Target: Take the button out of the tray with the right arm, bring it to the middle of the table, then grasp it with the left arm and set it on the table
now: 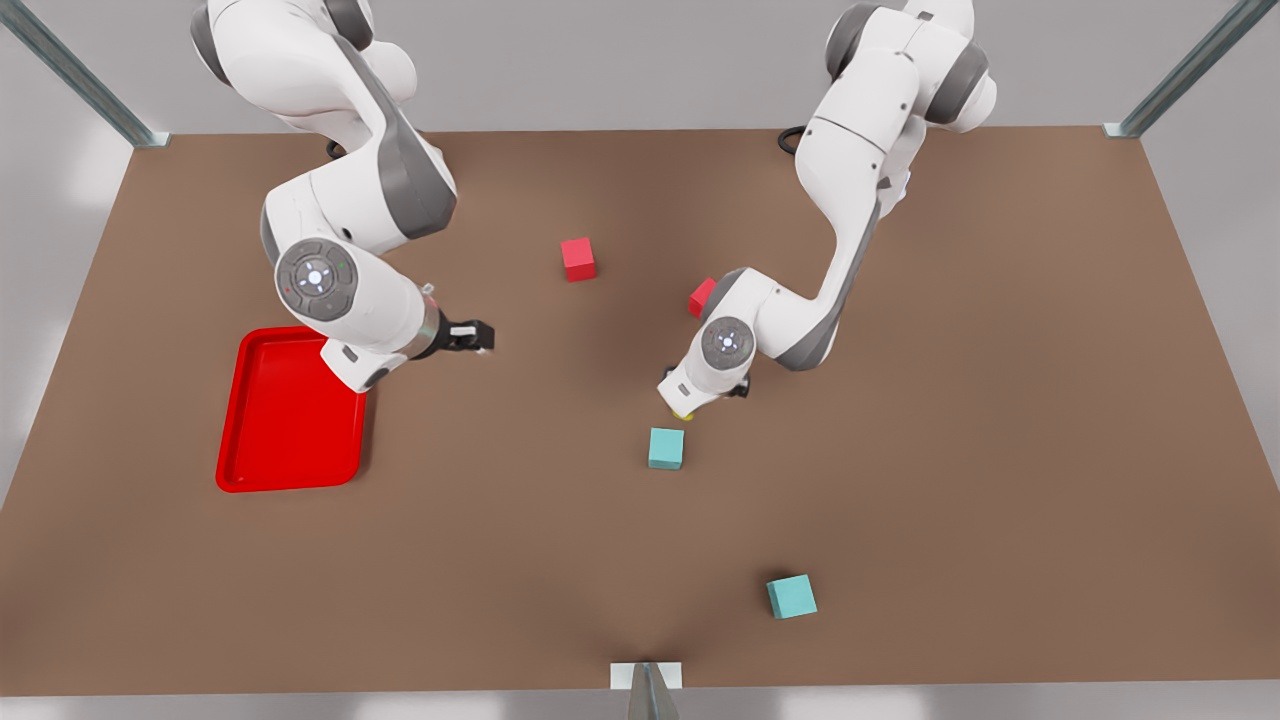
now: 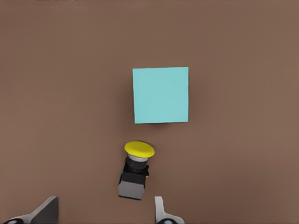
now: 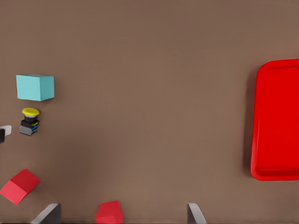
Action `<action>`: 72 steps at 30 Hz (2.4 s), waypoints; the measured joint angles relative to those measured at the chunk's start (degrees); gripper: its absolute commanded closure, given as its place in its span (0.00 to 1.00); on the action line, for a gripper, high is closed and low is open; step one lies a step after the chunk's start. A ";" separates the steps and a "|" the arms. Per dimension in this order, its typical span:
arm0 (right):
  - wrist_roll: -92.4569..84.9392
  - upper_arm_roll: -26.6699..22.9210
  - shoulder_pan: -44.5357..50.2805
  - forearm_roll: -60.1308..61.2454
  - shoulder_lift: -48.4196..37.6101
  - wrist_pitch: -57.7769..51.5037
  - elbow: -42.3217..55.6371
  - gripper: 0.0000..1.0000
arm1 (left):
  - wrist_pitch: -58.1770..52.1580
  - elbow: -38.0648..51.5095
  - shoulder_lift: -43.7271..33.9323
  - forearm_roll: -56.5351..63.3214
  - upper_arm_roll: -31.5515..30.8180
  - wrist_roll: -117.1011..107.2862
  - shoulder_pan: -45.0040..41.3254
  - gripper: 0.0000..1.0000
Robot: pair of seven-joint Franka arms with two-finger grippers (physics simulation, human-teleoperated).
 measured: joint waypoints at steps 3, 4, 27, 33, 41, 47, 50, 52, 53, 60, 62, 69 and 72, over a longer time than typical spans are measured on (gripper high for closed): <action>-2.55 -0.11 -0.78 -0.12 -0.82 -1.03 -0.18 0.00 | 4.16 -3.15 -0.06 1.74 0.00 2.52 -1.48 0.00; -3.31 -0.18 -1.25 -0.29 -0.99 -1.32 0.01 0.00 | 5.15 -3.63 0.35 2.04 -0.02 3.27 -1.91 0.00; -11.03 -0.17 -11.53 -12.24 -1.10 -2.35 3.52 0.00 | 16.55 -3.72 6.72 2.37 -0.02 13.03 -2.19 0.19; -11.82 -0.17 -12.19 -13.33 -0.99 -4.10 3.67 0.00 | 16.80 -3.72 7.04 2.24 -0.02 14.06 -2.19 0.27; -12.58 0.39 -14.57 -11.30 -1.29 -5.10 3.98 0.00 | 16.72 -3.72 7.53 2.06 -0.09 14.91 -2.04 0.41; -12.97 0.34 -14.17 -11.23 -1.21 -6.17 4.18 0.00 | 16.56 -3.64 7.58 2.00 -0.03 15.33 -2.01 0.41; -13.10 0.36 -13.74 -11.29 -1.21 -6.40 4.37 0.00 | 15.87 -2.78 7.52 2.01 -0.01 15.51 -1.96 0.42; -13.17 0.30 -13.80 -11.36 -1.21 -6.50 4.44 0.00 | 15.53 -2.63 7.55 2.02 -0.01 15.62 -1.93 0.42; -13.21 0.29 -13.80 -11.35 -1.17 -6.53 4.47 0.00 | 15.40 -2.60 7.61 2.01 -0.01 15.68 -1.90 0.42; -13.35 0.21 -12.96 -11.43 -1.05 -6.36 4.51 0.00 | 14.96 -2.42 8.20 1.98 -0.01 15.98 -1.84 0.47; -13.38 0.20 -12.95 -11.46 -1.04 -6.30 4.46 0.00 | 14.89 -2.41 8.21 1.98 -0.01 16.04 -1.84 0.47; -13.56 0.09 -13.49 -11.58 -0.78 -6.19 4.48 0.00 | 14.02 -1.82 8.07 1.98 0.06 16.23 -1.84 0.47; -13.63 0.03 -13.37 -11.60 -0.77 -6.15 4.49 0.00 | 13.18 -1.43 8.04 1.98 0.13 16.29 -1.84 0.47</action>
